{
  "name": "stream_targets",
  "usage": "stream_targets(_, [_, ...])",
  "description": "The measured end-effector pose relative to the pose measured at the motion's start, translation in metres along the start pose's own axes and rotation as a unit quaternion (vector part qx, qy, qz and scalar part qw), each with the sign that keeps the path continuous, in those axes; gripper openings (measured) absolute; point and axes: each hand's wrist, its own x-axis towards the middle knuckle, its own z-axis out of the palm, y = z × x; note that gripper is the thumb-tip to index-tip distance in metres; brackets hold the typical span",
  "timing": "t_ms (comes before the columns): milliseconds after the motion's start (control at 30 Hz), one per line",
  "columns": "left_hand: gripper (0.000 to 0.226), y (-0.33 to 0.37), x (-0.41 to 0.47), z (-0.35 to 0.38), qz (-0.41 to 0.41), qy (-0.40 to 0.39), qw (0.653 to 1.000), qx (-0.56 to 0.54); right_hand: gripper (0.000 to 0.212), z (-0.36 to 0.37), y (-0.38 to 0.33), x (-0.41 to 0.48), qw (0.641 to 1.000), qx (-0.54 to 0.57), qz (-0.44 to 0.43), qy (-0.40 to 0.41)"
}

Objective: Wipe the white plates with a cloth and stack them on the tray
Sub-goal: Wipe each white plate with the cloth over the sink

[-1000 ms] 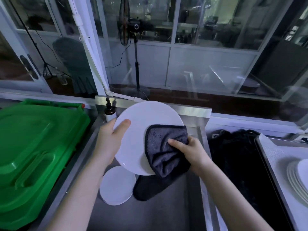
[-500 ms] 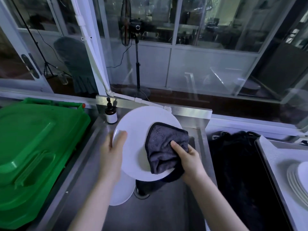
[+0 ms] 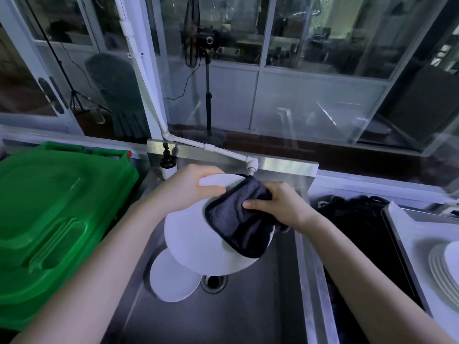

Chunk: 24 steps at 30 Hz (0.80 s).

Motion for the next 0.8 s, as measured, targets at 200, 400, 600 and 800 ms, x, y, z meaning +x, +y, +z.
stream_targets(200, [0.020, -0.016, -0.024, 0.024, -0.093, 0.320, 0.896, -0.295, 0.011, 0.018, 0.026, -0.018, 0.939, 0.274, 0.103, 0.178])
stream_targets(400, [0.033, 0.003, -0.038, 0.082, -0.154, 0.356, 0.841, -0.377, 0.038, 0.053, 0.032, -0.043, 0.795, 0.541, 0.211, 0.173])
stream_targets(600, [0.021, -0.008, -0.031, 0.051, -0.113, 0.267, 0.901, -0.323, 0.028, 0.006, 0.026, -0.030, 0.902, 0.371, 0.173, 0.135])
stream_targets(800, [0.030, 0.005, -0.006, 0.018, 0.000, 0.020, 0.999, -0.049, 0.026, -0.024, -0.003, -0.007, 0.999, -0.048, 0.006, -0.015])
